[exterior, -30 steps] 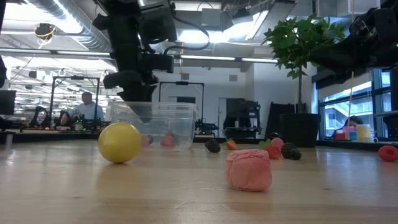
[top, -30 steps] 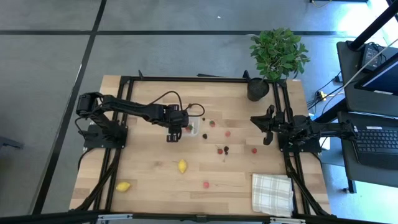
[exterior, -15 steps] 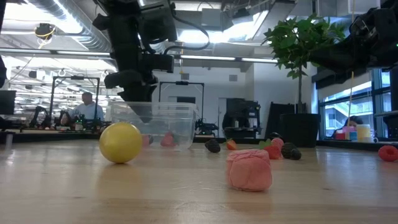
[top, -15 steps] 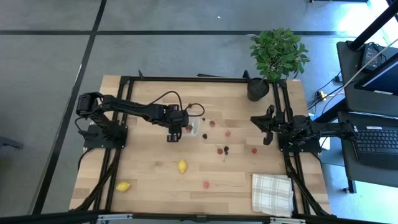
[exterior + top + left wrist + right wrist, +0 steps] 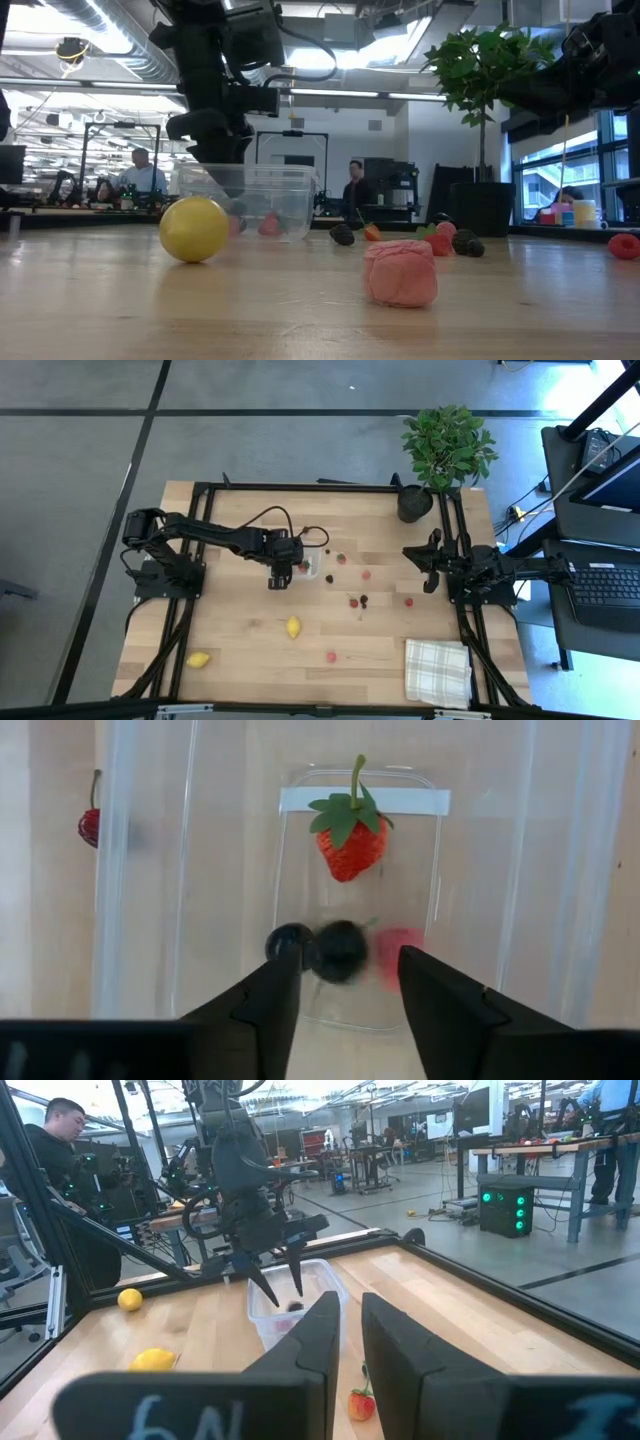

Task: Pick and placing Produce into tupperware
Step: Put the black cherry into the transparent bin, then put the top lemon into the transparent bin

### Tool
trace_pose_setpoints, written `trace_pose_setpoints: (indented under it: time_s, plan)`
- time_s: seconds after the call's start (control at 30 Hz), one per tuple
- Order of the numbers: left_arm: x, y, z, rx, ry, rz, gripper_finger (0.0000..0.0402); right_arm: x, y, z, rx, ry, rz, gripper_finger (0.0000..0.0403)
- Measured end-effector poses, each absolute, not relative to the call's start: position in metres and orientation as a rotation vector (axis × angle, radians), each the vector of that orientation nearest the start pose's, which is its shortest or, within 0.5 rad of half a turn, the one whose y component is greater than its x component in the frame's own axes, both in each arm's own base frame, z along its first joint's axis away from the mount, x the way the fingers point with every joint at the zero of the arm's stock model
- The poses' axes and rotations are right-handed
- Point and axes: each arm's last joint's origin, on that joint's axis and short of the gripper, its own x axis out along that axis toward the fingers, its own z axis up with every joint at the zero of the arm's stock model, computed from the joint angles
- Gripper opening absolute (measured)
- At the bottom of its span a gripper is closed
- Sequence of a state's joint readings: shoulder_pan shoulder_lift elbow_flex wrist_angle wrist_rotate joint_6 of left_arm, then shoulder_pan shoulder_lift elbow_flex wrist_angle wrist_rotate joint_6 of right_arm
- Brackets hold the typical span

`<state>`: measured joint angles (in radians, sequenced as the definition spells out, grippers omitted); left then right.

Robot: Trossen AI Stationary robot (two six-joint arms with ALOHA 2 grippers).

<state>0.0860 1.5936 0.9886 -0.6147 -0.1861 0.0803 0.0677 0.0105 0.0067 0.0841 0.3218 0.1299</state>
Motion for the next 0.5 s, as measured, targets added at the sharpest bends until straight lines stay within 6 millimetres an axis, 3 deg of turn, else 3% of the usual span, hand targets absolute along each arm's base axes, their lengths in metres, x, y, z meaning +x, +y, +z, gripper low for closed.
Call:
trace_pose_setpoints:
  time_s: [0.2, 0.5]
  plan:
    - [0.2931, 0.0307, 0.1872, 0.133, 1.231, 0.190, 0.0198, 0.0965, -0.0027, 0.1731, 0.142, -0.096, -0.249, 0.0051]
    - [0.2931, 0.0302, 0.1873, 0.134, 1.231, 0.188, 0.0197, 0.0965, -0.0026, 0.1731, 0.142, -0.095, -0.249, 0.0051]
